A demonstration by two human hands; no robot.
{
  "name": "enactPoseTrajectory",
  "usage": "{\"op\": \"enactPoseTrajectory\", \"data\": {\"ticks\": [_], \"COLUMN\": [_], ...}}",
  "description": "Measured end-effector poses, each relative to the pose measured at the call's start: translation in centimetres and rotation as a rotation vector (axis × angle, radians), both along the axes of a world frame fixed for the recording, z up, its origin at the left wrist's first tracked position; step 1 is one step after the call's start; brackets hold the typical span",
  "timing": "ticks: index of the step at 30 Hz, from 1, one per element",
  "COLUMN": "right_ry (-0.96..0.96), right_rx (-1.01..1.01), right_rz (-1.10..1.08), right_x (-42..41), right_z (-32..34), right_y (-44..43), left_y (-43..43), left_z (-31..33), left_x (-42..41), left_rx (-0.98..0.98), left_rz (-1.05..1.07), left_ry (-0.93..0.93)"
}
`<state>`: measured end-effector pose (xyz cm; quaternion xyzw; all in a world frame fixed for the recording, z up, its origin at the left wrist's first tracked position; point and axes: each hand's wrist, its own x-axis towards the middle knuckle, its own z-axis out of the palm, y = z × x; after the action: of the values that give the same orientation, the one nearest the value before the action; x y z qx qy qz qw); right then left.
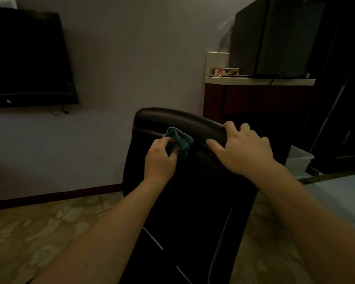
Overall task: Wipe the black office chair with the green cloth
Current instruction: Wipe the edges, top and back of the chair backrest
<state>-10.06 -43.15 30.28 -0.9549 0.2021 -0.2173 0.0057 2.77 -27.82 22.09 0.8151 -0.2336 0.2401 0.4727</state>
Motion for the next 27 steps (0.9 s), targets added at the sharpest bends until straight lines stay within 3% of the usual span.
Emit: {"op": "enactPoseTrajectory", "data": {"ticks": [5, 10, 15, 17, 20, 23, 25, 27], "right_ry": [0.032, 0.087, 0.066, 0.055, 0.039, 0.028, 0.031, 0.024], "right_rx": [0.268, 0.201, 0.357, 0.377, 0.394, 0.376, 0.344, 0.310], "right_rz": [0.226, 0.332, 0.395, 0.396, 0.386, 0.383, 0.390, 0.386], "right_x": [0.1, 0.2, 0.8, 1.0, 1.2, 1.3, 1.4, 1.5], "right_z": [2.5, 1.8, 1.8, 1.7, 1.4, 1.5, 1.7, 1.8], "right_y": [-1.5, -2.2, -3.0, -3.4, -3.6, -3.6, -3.5, -3.5], "left_y": [-0.9, -1.0, -0.2, -0.6, -1.1, -1.1, -1.3, -1.4], "left_z": [-0.8, -1.8, 1.8, 2.4, 1.6, 1.5, 1.3, 0.8], "left_x": [-1.1, -1.8, 0.1, -0.2, -1.1, -0.8, -0.1, 0.0], "left_rx": [0.012, 0.042, -0.102, 0.069, 0.349, 0.370, 0.323, 0.290], "left_rz": [0.048, -0.034, -0.034, 0.008, 0.179, 0.129, 0.034, -0.040], "left_ry": [-0.001, 0.037, 0.086, 0.092, -0.116, -0.374, -0.402, -0.308]}}
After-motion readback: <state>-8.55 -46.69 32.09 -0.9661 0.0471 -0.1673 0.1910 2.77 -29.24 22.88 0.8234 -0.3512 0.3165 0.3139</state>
